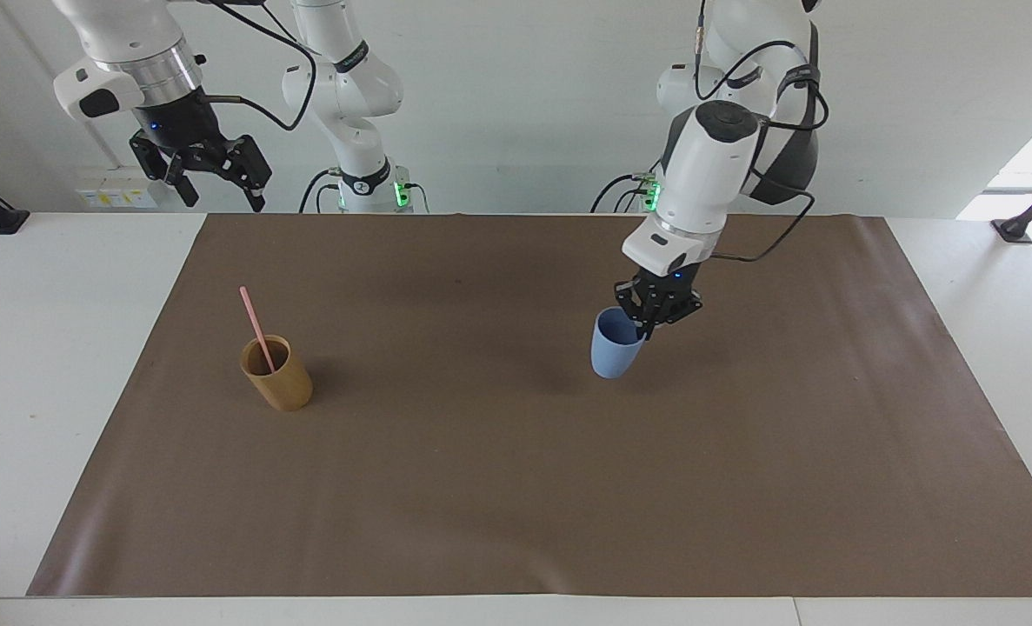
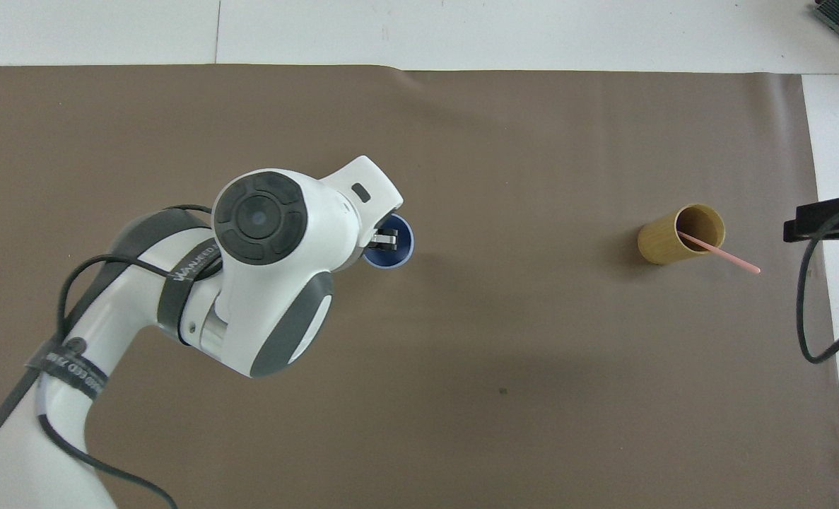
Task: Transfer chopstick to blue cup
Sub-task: 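Slide the blue cup with the left gripper toward the table center, then release the blue cup with the left gripper while the right gripper reaches the stick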
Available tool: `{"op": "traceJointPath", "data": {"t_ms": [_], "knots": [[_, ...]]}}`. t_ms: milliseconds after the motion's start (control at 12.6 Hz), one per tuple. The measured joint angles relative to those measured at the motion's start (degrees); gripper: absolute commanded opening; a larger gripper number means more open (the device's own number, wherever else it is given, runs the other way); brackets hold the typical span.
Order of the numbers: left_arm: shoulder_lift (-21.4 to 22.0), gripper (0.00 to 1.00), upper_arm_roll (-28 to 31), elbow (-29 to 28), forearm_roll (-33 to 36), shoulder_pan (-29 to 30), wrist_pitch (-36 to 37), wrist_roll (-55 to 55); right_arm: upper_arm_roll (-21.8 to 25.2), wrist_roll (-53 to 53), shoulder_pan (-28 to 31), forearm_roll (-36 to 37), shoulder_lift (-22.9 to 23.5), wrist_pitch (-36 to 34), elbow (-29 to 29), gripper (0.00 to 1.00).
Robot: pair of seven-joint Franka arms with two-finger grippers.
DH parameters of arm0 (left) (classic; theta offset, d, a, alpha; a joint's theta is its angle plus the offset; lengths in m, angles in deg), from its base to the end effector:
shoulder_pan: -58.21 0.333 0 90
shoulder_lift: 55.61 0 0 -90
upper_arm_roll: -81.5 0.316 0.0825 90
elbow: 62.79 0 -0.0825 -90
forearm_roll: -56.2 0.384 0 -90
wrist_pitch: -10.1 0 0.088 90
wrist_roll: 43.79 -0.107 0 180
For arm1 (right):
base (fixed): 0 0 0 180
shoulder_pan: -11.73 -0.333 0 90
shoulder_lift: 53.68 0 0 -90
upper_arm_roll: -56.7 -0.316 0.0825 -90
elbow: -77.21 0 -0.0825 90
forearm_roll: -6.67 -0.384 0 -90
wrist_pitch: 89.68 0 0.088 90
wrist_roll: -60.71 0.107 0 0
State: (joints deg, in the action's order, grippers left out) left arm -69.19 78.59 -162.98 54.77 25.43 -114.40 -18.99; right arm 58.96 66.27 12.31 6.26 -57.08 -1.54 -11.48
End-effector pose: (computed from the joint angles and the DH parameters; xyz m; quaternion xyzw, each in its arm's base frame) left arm 0.5250 -0.3754 0.4530 0.9916 -0.0872 0.0724 0.0616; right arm 0.5321 -0.0264 0.6646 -0.9970 0.0730 -0.0247 0.0053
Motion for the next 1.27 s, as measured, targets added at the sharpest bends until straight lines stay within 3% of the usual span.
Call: {"op": "traceJointPath", "data": {"t_ms": [316,633,712,791,1028,1265], "knots": [[-7.94,0.0,-0.03,3.72,0.0,-6.88,-4.14,3.73,0.06,0.0,0.52,0.01,-0.05,1.26,-1.62,1.0],[-10.29,0.04,0.39,4.03,-0.01,-7.33,-6.73,4.08,0.06,-0.6,0.53,0.01,-0.85,7.43,-6.74,1.0],[-10.31,0.86,0.44,4.03,-0.01,-7.33,-6.73,4.08,0.06,-1.34,0.57,0.04,-0.95,9.62,-8.55,1.0],[-10.31,1.0,0.46,4.03,-0.01,-7.33,-6.73,4.08,0.09,-2.42,0.7,0.07,-1.0,11.69,-10.4,1.0],[-10.27,1.0,0.66,4.25,-0.02,-7.32,-6.16,4.23,0.16,-6.37,2.47,0.18,-1.07,18.26,-16.79,1.0],[-7.6,1.0,1.86,6.06,-0.03,-6.25,0.24,4.34,0.3,-10.85,4.54,0.19,-1.13,24.78,-22.86,1.0]]}}
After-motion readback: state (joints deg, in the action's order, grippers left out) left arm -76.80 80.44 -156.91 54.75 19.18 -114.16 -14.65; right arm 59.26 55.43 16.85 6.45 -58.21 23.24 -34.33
